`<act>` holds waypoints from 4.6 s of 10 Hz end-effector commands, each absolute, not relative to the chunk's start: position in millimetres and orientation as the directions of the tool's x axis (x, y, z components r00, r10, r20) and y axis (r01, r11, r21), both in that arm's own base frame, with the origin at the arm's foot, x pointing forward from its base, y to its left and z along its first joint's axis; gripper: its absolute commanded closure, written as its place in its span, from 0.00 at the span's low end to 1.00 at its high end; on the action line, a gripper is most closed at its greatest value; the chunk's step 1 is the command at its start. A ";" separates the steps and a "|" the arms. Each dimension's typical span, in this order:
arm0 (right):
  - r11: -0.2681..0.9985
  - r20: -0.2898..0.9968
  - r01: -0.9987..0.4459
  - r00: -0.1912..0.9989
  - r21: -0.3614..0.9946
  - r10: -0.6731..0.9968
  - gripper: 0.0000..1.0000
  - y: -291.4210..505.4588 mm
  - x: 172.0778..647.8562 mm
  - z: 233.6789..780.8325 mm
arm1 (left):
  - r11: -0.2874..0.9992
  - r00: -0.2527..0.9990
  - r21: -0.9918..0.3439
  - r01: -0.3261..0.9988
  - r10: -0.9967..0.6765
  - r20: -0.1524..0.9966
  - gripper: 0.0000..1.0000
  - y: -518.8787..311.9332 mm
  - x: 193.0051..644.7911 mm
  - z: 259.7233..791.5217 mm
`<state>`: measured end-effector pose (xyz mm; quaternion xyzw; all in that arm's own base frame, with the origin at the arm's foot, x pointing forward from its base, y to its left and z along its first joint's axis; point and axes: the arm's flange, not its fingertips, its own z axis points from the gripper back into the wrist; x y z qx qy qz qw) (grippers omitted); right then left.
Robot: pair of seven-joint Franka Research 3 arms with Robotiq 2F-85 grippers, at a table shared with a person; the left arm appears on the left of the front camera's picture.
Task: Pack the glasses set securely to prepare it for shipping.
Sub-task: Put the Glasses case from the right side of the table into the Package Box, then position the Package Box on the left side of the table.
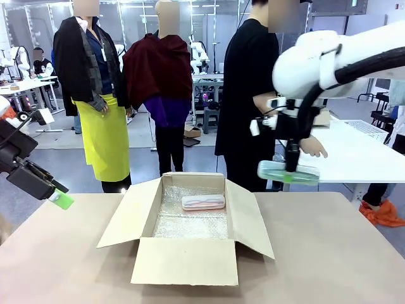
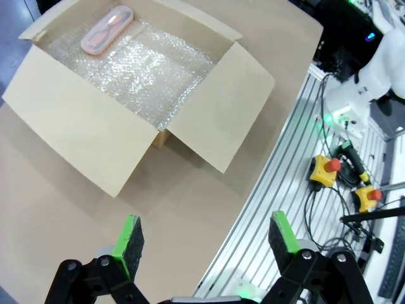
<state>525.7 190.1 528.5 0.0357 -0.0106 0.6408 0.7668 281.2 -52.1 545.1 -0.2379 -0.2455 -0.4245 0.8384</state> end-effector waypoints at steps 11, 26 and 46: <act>-0.020 0.015 -0.985 -0.018 0.173 1.000 0.76 438.6 565.7 394.7 | 0.504 0.499 -0.192 0.842 -0.594 0.631 0.00 -51.1 282.5 545.7; -0.007 -0.020 -0.978 -0.011 0.207 1.000 0.00 429.6 562.4 344.2 | 0.504 0.499 -0.192 0.842 -0.594 0.631 0.00 -51.1 282.5 545.7; 0.299 0.378 -0.954 0.286 0.026 0.881 0.00 221.0 443.1 501.0 | 0.633 0.966 -0.753 0.177 0.035 0.257 0.00 28.4 458.2 504.2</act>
